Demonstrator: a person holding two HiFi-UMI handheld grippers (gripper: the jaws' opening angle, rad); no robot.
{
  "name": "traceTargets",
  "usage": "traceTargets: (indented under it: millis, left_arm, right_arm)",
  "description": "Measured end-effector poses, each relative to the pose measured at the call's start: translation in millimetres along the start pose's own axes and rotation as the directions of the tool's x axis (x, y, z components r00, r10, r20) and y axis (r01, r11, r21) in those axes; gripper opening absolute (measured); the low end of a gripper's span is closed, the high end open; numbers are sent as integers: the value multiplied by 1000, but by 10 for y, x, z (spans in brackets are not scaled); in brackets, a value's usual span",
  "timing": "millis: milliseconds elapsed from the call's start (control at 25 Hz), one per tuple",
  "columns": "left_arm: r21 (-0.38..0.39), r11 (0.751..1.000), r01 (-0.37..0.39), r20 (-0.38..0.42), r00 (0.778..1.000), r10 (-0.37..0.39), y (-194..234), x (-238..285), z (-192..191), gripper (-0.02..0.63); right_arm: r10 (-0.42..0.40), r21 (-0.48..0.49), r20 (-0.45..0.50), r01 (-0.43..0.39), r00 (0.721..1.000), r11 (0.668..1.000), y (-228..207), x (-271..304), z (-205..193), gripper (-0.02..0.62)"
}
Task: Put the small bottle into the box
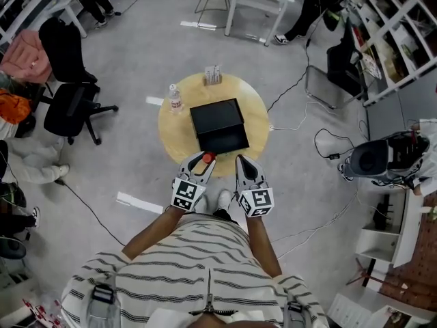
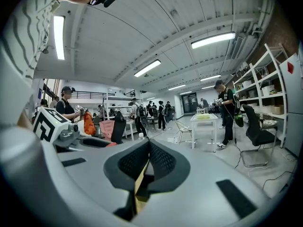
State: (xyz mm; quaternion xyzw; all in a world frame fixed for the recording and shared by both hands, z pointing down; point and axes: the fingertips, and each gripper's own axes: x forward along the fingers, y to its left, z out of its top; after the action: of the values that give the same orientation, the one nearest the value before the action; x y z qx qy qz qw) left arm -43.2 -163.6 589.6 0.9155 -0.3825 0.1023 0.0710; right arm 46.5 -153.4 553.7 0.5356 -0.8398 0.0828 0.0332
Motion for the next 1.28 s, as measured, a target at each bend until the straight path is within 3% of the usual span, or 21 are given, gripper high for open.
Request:
traceTargets:
  millis: [960, 1280]
  left_arm:
    - [5, 994, -106, -33, 994, 106, -40, 584, 40, 156]
    - [3, 993, -117, -39, 992, 117, -13, 741, 52, 156]
  right_arm:
    - [110, 0, 17, -110, 994, 994, -620, 268, 12, 18]
    - [72, -1, 13, -72, 997, 997, -836, 251, -8, 18]
